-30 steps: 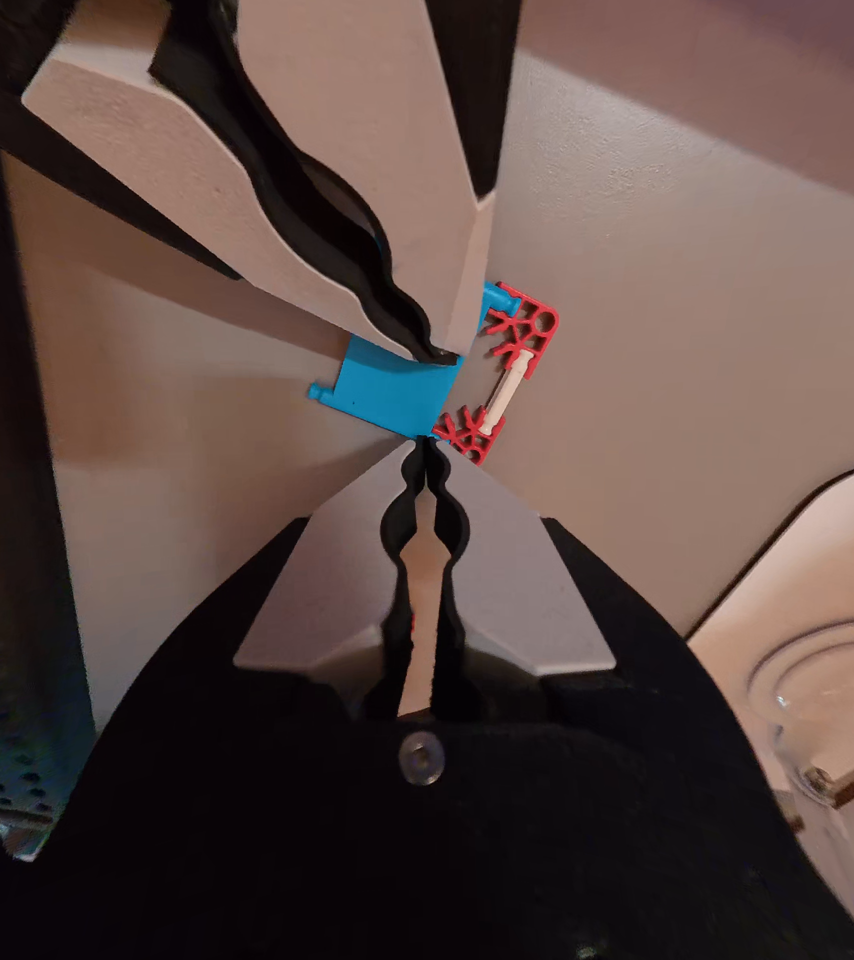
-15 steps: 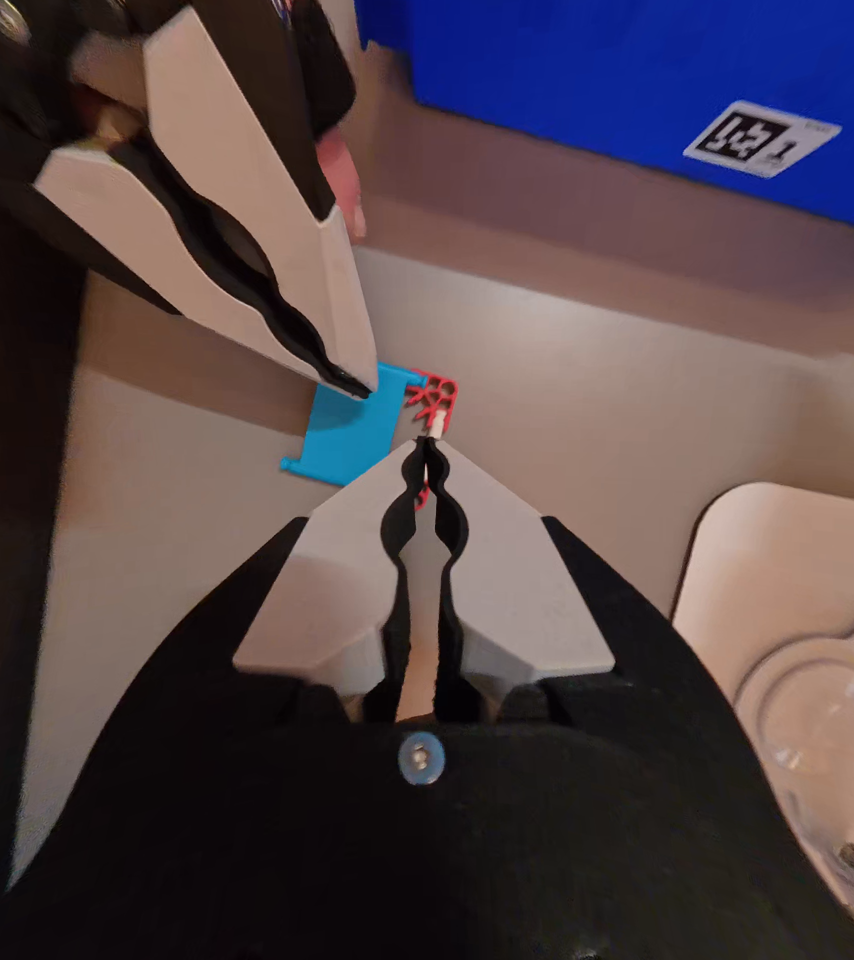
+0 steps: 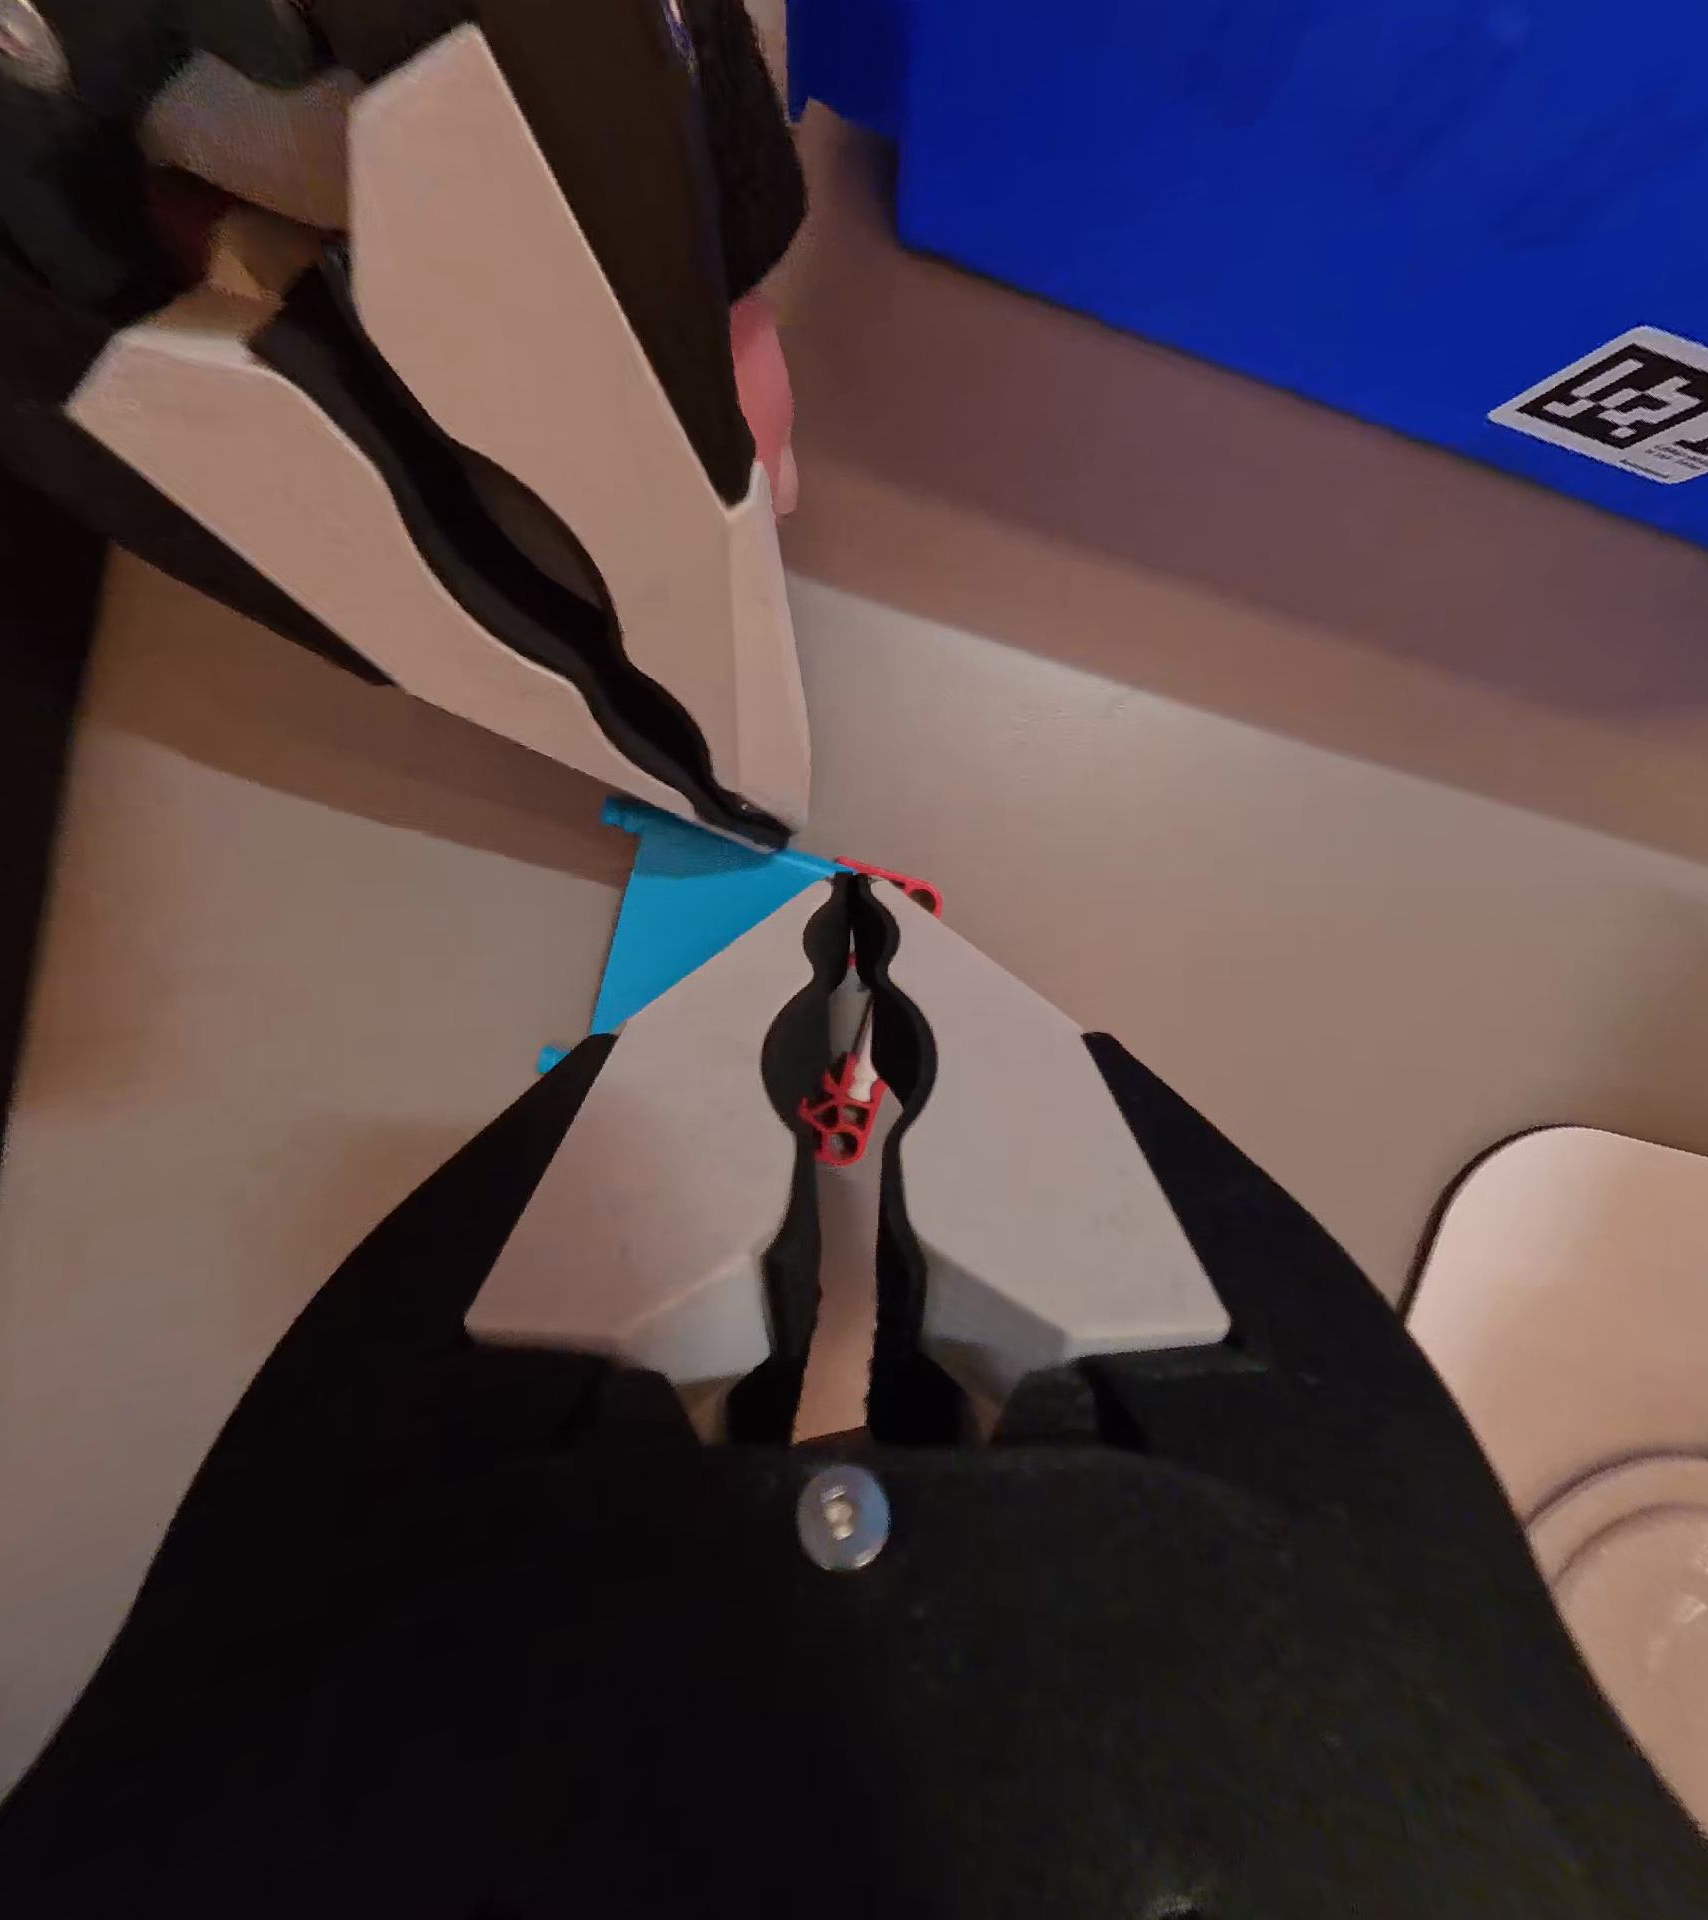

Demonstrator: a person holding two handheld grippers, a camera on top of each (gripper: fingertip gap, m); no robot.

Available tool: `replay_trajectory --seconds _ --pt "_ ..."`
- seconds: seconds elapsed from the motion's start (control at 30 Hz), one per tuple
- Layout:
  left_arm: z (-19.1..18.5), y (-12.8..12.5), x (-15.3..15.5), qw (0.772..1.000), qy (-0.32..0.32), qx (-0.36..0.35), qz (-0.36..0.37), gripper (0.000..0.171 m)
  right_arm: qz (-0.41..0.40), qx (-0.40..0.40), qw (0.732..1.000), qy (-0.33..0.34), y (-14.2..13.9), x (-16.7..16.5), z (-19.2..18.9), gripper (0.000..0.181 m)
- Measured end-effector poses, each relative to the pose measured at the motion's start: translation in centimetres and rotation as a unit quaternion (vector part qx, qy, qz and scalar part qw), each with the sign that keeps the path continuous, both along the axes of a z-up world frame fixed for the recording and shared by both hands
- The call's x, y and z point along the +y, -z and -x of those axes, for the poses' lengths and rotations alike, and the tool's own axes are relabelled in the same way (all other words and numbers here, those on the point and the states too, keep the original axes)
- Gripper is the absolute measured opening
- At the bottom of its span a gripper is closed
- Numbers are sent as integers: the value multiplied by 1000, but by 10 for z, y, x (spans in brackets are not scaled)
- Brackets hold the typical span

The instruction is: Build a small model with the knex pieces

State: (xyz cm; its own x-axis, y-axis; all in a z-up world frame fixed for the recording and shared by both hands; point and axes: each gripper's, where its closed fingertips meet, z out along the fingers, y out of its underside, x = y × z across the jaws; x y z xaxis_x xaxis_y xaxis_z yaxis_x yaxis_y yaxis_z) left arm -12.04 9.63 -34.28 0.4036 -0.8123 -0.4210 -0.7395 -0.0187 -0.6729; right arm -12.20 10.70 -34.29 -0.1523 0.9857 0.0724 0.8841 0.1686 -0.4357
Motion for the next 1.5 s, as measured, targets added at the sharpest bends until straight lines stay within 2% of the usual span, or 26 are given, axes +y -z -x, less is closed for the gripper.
replay_trajectory --seconds 0.07,0.37,0.93,1.27,1.4,1.5 --pt "-3 2 -3 1000 3 -7 17 0 4 -5 1000 -2 4 -1 1 0" --pt "-4 5 -2 1000 5 9 3 0 -1 -20 1000 -6 7 -3 0 0" --pt "-9 8 -3 1000 -1 -3 30 0 0 -123 992 -36 12 -3 0 0" --pt "-10 9 -3 1000 -3 0 26 0 -12 -148 988 -39 14 -3 1 0" --pt "-10 8 -3 999 -1 -15 38 0 -23 -131 991 -31 12 -1 2 0" --pt "-7 7 -2 1000 5 -10 20 0 -16 -58 998 -1 -9 3 5 0"
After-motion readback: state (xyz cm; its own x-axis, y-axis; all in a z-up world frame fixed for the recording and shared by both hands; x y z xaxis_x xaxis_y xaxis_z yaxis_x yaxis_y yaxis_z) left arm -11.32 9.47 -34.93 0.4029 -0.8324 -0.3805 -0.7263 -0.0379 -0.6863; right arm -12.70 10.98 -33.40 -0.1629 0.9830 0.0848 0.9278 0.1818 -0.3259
